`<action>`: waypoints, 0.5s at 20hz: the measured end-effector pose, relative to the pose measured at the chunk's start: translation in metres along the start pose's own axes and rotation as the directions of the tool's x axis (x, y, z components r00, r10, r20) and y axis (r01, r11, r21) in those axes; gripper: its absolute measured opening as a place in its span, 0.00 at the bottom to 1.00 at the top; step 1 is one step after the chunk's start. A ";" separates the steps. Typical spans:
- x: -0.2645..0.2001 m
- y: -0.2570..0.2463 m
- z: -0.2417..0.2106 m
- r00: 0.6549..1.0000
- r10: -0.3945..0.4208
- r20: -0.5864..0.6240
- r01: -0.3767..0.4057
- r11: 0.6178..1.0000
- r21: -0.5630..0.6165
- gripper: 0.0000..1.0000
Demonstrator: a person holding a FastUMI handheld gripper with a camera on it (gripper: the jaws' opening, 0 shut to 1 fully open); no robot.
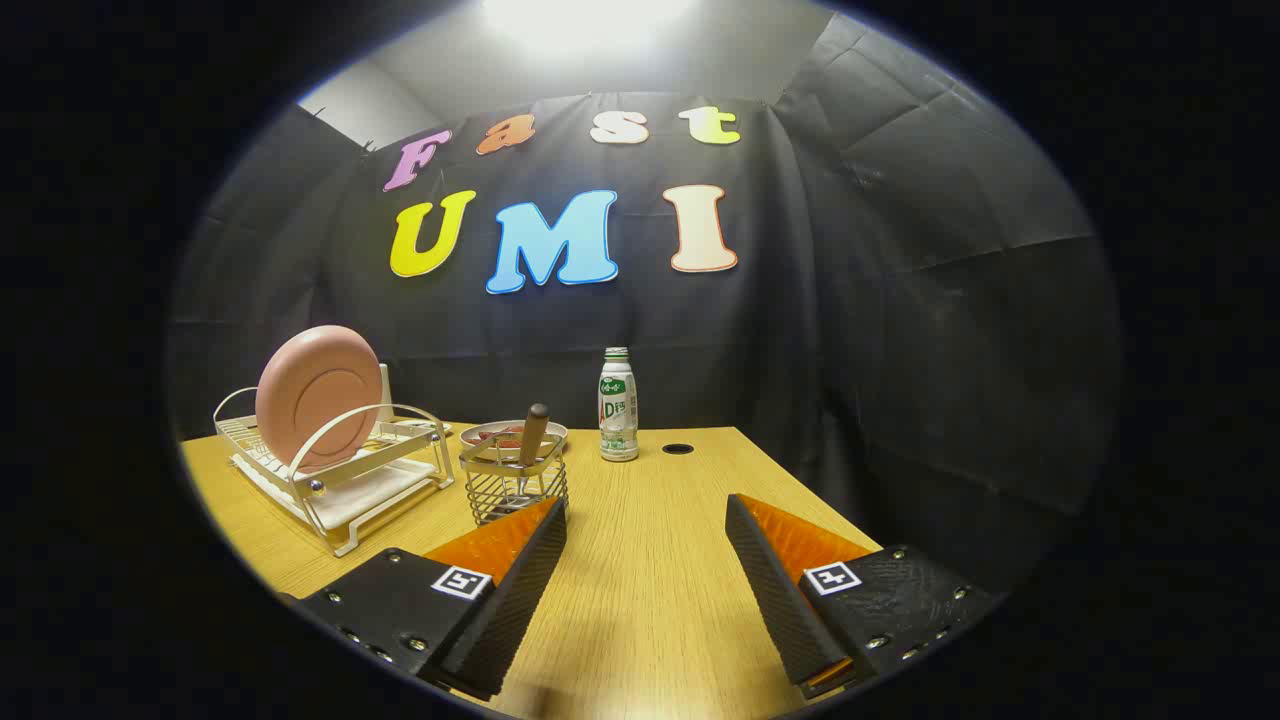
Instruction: Take the plate from the dish rack, then take the spoon from the basket and place it into the plate.
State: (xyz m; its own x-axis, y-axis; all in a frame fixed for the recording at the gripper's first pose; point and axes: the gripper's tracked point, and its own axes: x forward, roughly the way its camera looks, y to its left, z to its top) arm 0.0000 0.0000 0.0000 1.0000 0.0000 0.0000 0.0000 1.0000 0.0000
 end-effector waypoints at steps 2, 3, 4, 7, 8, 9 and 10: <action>0.002 0.000 0.000 1.000 0.004 -0.001 -0.004 1.000 0.002 0.98; 0.002 0.000 0.000 1.000 0.004 0.001 -0.004 1.000 0.000 0.98; 0.005 -0.001 0.001 1.000 0.002 0.003 -0.002 1.000 0.001 0.98; 0.038 -0.002 0.000 1.000 -0.008 -0.010 0.008 1.000 0.010 0.98; 0.048 -0.003 -0.002 1.000 -0.011 -0.015 0.011 1.000 0.016 0.98; 0.058 -0.006 -0.003 1.000 -0.020 -0.019 0.020 1.000 0.024 0.98; 0.068 -0.013 0.000 0.999 -0.041 -0.013 0.041 0.999 0.035 0.98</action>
State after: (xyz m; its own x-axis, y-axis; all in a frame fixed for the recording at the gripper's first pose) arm 0.0677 -0.0135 0.0004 0.9991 -0.0406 -0.0127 0.0410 0.9985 0.0350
